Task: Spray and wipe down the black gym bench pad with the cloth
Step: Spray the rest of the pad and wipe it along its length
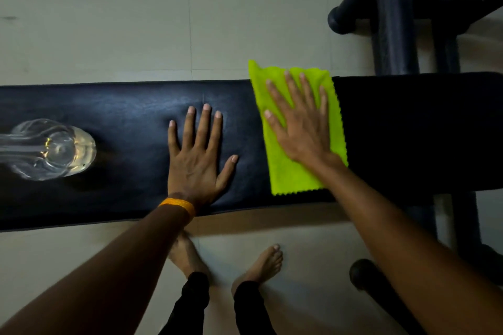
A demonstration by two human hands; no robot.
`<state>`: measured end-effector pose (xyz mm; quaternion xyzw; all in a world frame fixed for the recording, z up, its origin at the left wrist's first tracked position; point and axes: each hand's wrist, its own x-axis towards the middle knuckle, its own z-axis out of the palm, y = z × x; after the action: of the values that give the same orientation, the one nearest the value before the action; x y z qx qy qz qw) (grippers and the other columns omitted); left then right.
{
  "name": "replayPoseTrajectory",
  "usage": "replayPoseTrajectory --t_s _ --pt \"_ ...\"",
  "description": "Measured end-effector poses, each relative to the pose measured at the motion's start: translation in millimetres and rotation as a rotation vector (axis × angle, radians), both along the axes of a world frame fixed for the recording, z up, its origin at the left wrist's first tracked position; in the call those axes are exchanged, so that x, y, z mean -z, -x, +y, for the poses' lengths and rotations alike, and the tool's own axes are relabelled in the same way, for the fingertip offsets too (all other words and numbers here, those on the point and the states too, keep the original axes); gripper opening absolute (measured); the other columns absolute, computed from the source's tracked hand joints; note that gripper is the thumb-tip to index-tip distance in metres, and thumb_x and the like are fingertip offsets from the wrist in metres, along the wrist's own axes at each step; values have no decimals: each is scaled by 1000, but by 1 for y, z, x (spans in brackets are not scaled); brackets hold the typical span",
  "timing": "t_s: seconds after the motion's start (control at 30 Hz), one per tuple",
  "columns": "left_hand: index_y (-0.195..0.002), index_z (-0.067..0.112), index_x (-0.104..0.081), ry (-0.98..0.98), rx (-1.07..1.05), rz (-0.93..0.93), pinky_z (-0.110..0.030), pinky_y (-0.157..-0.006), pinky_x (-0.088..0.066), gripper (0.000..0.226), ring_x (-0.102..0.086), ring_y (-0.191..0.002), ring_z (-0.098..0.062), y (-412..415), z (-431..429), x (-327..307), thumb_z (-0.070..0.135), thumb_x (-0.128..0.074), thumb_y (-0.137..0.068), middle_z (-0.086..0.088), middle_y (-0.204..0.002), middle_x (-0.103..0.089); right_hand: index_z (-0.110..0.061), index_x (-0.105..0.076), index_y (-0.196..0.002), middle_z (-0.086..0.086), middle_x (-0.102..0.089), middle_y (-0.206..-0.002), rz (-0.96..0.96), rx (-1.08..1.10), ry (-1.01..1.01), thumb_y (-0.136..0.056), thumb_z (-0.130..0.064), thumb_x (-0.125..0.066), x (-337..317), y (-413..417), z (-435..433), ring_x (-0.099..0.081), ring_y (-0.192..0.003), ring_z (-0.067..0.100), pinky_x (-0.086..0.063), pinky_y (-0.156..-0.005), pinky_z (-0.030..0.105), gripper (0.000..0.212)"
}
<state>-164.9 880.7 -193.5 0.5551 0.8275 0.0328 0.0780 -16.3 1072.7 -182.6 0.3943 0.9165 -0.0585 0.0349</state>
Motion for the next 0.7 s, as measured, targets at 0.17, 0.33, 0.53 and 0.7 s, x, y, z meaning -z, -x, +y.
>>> replayPoseTrajectory --t_s 0.17,0.33,0.53,0.7 --pt "-163 12 -12 -2 -1 -11 -65 -124 -6 83 -3 -159 -35 -1 2 -2 62 -29 -98 -12 -172 -7 -38 -22 -158 1 -17 -169 40 333 -42 -102 -57 -24 0 17 -30 -11 -156 31 -10 -124 59 59" --pt "-163 13 -12 4 -2 -6 -65 -124 -6 83 -3 -159 -35 0 0 0 62 -29 -98 -12 -172 -7 -42 -15 -158 -2 -9 -170 -38 -208 14 -102 -59 -24 -7 -18 -27 -6 -157 28 -11 -123 58 59" --pt "-163 13 -12 -10 -5 -2 -64 -124 -5 84 -3 -159 -35 -1 0 1 62 -30 -98 -12 -172 -7 -37 -20 -159 2 -13 -170 29 388 -61 -101 -61 -24 -5 -27 -64 -7 -157 30 -11 -123 58 63" --pt "-163 12 -13 -44 -6 -14 -63 -124 -4 83 -3 -159 -35 -1 -1 0 61 -29 -98 -12 -172 -8 -40 -20 -158 1 -12 -170 5 14 10 -99 -66 -32 -7 -39 -123 -7 -157 30 -11 -123 59 66"
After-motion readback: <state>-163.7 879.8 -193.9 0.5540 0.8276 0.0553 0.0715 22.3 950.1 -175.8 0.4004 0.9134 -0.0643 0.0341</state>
